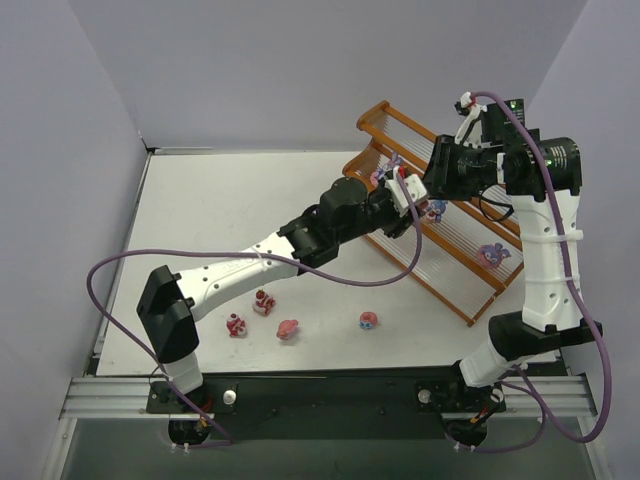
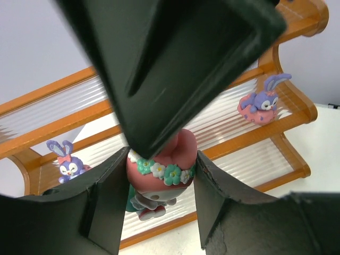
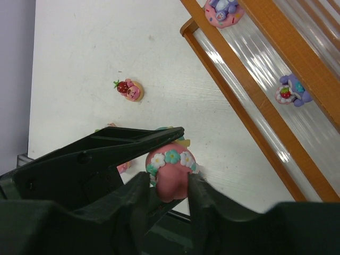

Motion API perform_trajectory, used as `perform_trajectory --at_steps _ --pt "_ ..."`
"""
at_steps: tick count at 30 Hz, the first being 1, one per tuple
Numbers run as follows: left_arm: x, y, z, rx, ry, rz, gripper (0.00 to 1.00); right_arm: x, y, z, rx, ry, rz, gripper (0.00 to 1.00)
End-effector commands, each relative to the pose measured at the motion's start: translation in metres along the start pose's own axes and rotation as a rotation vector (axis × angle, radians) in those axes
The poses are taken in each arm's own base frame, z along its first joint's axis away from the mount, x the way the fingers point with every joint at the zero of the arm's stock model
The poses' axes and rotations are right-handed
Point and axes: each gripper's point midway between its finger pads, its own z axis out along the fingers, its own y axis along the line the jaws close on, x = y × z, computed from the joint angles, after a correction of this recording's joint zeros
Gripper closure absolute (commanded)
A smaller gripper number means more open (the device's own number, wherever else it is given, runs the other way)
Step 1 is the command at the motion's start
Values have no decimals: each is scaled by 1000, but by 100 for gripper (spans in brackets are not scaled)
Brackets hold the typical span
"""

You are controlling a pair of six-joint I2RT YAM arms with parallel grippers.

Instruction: Place and organize the plastic toys onto the shelf

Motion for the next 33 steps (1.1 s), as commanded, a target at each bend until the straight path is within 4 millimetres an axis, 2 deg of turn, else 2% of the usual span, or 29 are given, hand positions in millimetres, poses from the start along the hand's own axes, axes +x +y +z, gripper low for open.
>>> perform_trajectory --at_steps 1,2,3,5,6,7,10,14,18,22,30,33 --pt "-65 8 0 -11 -177 -64 100 -15 3 -21 24 -124 38 54" --pt "-66 7 1 -7 -182 -76 100 -18 3 -20 24 -142 36 50" --pt "-67 6 2 -4 -186 -86 100 -21 6 -29 7 -185 24 41" --pt "-75 6 2 1 -207 -118 100 -37 12 -32 -25 -273 -5 34" --pt "-79 6 2 3 -215 -133 100 -31 14 -34 -46 -283 -16 30" --pt "-82 7 1 3 -223 -161 100 -42 20 -36 -74 -345 -44 29" --pt "-91 7 -2 5 -246 -248 100 -42 27 -41 -132 -417 -96 28" --pt "-102 12 -11 0 -279 -348 100 -39 35 -47 -190 -494 -127 37" --pt "-110 7 -19 30 -319 -424 100 -41 45 -59 -253 -594 -167 44" --pt "-118 6 -25 50 -346 -441 100 -39 44 -52 -258 -583 -182 50" --pt "-117 4 -28 63 -349 -445 100 -43 40 -43 -240 -597 -217 56" --pt "-116 3 -27 65 -346 -445 100 -41 41 -41 -245 -585 -238 67"
